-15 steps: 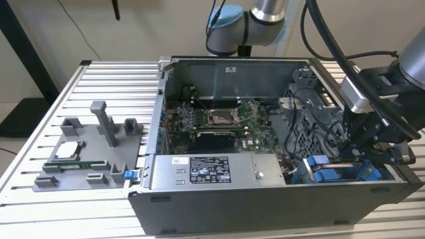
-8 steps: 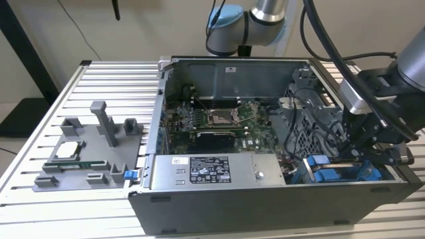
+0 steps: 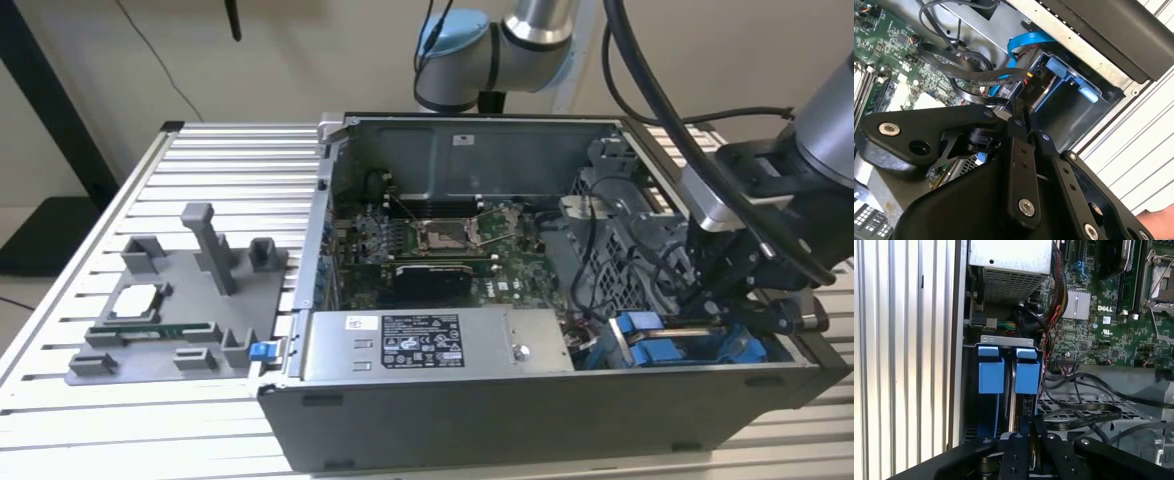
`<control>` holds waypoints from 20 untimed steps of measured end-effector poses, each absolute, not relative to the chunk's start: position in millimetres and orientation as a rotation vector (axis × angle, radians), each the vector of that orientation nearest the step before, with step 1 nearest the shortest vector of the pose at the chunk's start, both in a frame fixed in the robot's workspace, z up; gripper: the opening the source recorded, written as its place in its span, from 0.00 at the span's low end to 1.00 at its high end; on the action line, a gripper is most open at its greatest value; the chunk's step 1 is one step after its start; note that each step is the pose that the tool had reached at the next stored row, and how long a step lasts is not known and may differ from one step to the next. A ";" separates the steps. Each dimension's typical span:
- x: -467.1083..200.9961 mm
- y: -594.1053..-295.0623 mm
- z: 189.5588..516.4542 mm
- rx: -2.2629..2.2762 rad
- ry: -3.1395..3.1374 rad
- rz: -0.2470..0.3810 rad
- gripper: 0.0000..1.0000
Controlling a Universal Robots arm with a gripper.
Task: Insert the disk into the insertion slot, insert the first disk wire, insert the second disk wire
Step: 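Insert the second disk wire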
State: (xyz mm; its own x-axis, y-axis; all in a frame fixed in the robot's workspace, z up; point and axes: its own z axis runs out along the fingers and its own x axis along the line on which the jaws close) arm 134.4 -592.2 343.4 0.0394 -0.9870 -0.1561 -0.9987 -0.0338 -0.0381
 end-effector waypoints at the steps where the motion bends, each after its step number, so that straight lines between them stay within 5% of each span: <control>1: 134.4 -592.0 343.1 -2.162 2.084 0.130 0.00; 20: 135.6 -591.0 336.2 -2.161 2.085 0.129 0.00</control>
State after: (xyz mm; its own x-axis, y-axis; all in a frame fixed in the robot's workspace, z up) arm 135.6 -591.0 336.2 0.0380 -0.9871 -0.1554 -0.9987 -0.0325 -0.0382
